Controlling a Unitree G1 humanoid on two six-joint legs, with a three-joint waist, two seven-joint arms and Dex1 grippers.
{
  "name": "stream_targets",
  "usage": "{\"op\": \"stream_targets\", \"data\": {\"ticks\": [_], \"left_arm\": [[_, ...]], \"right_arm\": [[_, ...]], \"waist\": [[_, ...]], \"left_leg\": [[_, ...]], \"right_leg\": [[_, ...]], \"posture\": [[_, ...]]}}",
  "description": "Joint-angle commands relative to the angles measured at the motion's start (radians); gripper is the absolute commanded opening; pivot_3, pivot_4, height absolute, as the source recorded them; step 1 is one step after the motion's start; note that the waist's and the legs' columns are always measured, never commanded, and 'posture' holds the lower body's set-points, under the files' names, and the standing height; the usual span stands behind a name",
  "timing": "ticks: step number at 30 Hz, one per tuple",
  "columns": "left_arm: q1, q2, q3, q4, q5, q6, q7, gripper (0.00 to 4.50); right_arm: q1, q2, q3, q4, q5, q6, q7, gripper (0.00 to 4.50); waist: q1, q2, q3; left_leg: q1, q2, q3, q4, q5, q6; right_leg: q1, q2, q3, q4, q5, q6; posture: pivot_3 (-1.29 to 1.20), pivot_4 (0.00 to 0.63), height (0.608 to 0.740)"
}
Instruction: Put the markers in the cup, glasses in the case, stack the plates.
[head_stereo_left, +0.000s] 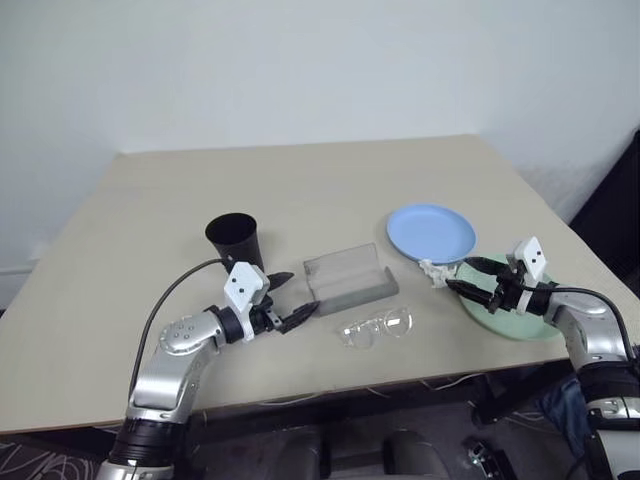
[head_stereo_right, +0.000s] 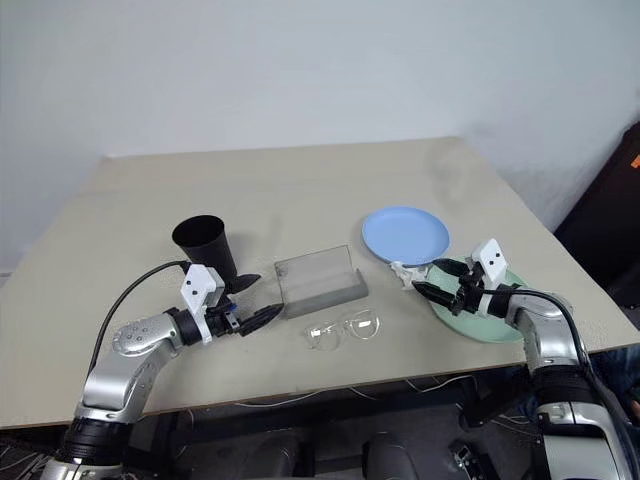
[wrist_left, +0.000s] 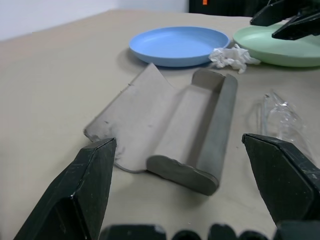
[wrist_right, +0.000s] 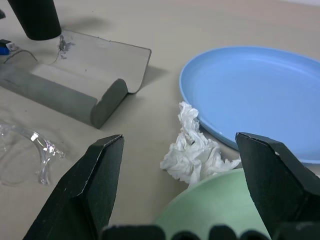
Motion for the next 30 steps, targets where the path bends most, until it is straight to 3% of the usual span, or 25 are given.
{"op": "stream_targets", "data": {"ticks": [1, 9, 21, 25, 30], "left_arm": [[-0.002, 0.021, 0.022, -0.047, -0.012, 0.005, 0.003, 4.28], [0.006, 0.054, 0.016, -0.070, -0.017, 0.021, -0.012, 4.28], [0.025, 0.061, 0.036, -0.071, -0.064, 0.028, -0.046, 4.28], [-0.008, 0.055, 0.020, -0.063, -0.058, 0.035, -0.043, 4.28], [-0.059, 0.044, 0.000, -0.038, -0.054, 0.034, -0.056, 4.28]], "right_arm": [[-0.014, -0.009, -0.029, -0.058, 0.017, 0.006, -0.011, 3.88], [0.010, 0.013, -0.022, -0.147, 0.017, 0.028, -0.069, 3.88], [0.140, 0.059, -0.059, -0.388, 0.011, 0.153, -0.284, 3.88], [0.154, 0.046, -0.069, -0.385, 0.006, 0.153, -0.294, 3.88], [0.139, 0.033, -0.065, -0.357, -0.018, 0.170, -0.329, 3.88]], "waist": [[0.000, 0.000, 0.000], [0.000, 0.000, 0.000], [0.000, 0.000, 0.000], [0.001, 0.000, 0.000], [0.001, 0.000, 0.000]], "left_leg": [[0.000, 0.000, 0.000, 0.000, 0.000, 0.000], [0.000, 0.000, 0.000, -0.001, 0.000, 0.000], [-0.002, 0.000, 0.000, -0.003, 0.000, 0.000], [-0.001, 0.000, 0.001, -0.003, 0.000, 0.000], [-0.002, 0.000, 0.000, -0.004, -0.001, -0.001]], "right_leg": [[0.000, 0.000, 0.000, 0.000, 0.000, 0.000], [-0.001, -0.001, 0.000, -0.001, 0.000, 0.000], [-0.002, -0.005, -0.001, -0.002, 0.000, 0.000], [-0.002, -0.016, -0.016, -0.002, 0.000, 0.000], [-0.002, -0.018, -0.023, -0.003, 0.000, 0.000]], "posture": [[0.00, 0.000, 0.738], [0.00, 0.000, 0.738], [0.00, 0.000, 0.738], [0.00, 0.000, 0.738], [0.00, 0.000, 0.738]]}}
